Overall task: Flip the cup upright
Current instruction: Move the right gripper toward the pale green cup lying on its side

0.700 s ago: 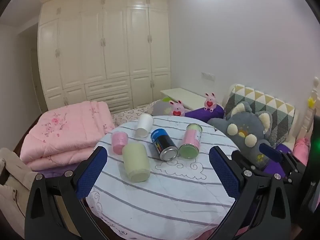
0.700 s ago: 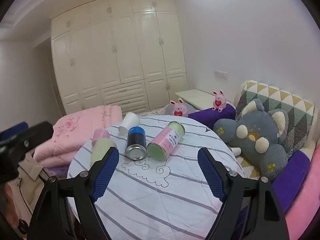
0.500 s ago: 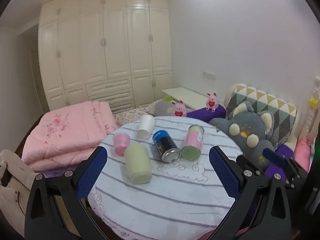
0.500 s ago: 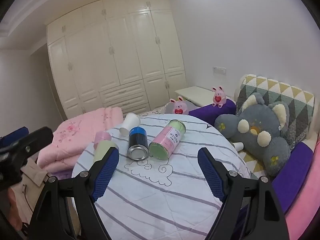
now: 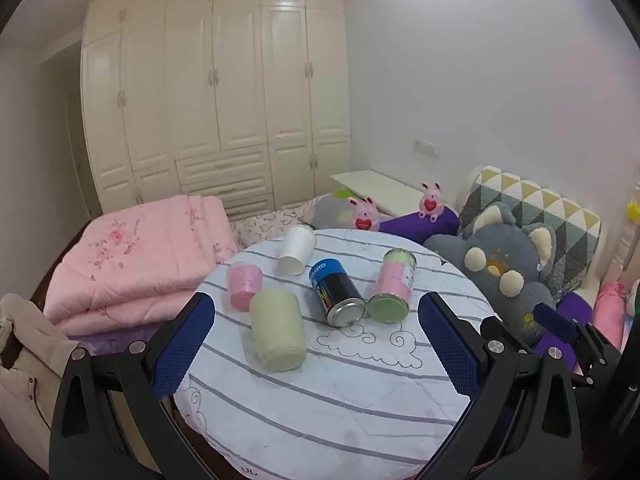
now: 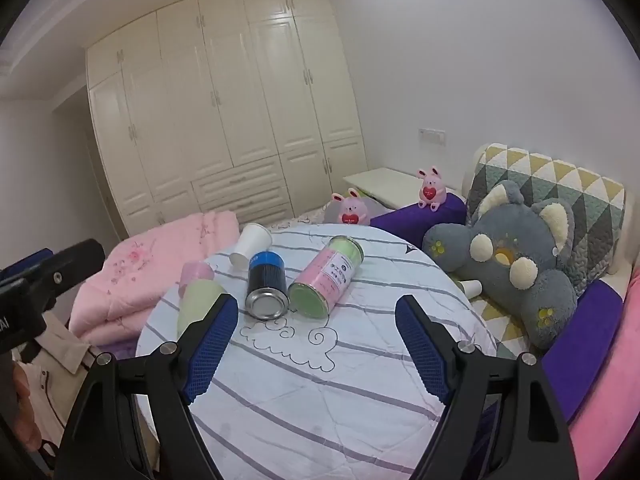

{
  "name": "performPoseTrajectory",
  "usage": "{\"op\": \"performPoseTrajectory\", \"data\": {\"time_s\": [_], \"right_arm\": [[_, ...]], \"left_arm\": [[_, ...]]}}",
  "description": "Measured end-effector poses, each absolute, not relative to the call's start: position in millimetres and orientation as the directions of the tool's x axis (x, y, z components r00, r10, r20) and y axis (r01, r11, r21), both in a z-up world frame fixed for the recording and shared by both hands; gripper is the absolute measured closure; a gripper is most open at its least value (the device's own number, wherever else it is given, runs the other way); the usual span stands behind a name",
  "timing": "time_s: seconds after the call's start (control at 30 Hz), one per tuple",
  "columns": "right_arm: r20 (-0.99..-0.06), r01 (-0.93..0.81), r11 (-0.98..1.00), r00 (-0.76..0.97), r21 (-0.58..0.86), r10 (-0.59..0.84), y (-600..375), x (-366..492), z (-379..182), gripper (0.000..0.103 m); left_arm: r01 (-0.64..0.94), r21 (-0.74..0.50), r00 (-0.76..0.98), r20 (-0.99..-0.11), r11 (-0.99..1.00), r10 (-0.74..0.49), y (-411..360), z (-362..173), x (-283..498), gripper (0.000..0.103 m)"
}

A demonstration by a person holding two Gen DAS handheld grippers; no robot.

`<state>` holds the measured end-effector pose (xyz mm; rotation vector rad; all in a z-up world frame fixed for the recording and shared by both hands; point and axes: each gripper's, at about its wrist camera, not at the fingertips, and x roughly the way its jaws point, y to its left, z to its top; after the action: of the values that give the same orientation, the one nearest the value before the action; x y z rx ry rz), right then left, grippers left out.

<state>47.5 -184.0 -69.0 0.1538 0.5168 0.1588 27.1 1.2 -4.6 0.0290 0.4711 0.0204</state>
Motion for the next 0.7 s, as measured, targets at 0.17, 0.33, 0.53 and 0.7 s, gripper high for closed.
{"op": "performPoseTrajectory", "data": {"time_s": [0.17, 0.33, 0.53, 0.7], "right_arm": [[-0.481, -0.109, 0.979, 0.858, 0.172, 0.180, -181.3, 56.8, -67.7, 0.021], [-0.489, -0.108, 0.979, 0.853, 0.173, 0.181, -177.7, 69.4, -66.4, 0.021], [-0.498, -0.123, 0.980, 0.847, 0.156, 0.186, -169.7, 80.5, -67.1, 0.021], [-0.518, -0.138, 0.979, 0.833, 0.147, 0.195, -160.8, 91.6, -69.7, 0.021]], "left_arm": [[-0.008, 0.029, 0.882, -0.470, 1.000, 0.020, 2.0, -6.8, 39.6, 0.000], [-0.010, 0.018, 0.873, -0.487, 1.000, 0.018, 6.8, -8.6, 54.3, 0.000], [-0.010, -0.001, 0.863, -0.506, 1.000, 0.008, 11.7, -12.5, 69.2, 0.000], [-0.013, -0.008, 0.851, -0.525, 1.000, 0.007, 15.4, -17.5, 79.8, 0.000]]}}
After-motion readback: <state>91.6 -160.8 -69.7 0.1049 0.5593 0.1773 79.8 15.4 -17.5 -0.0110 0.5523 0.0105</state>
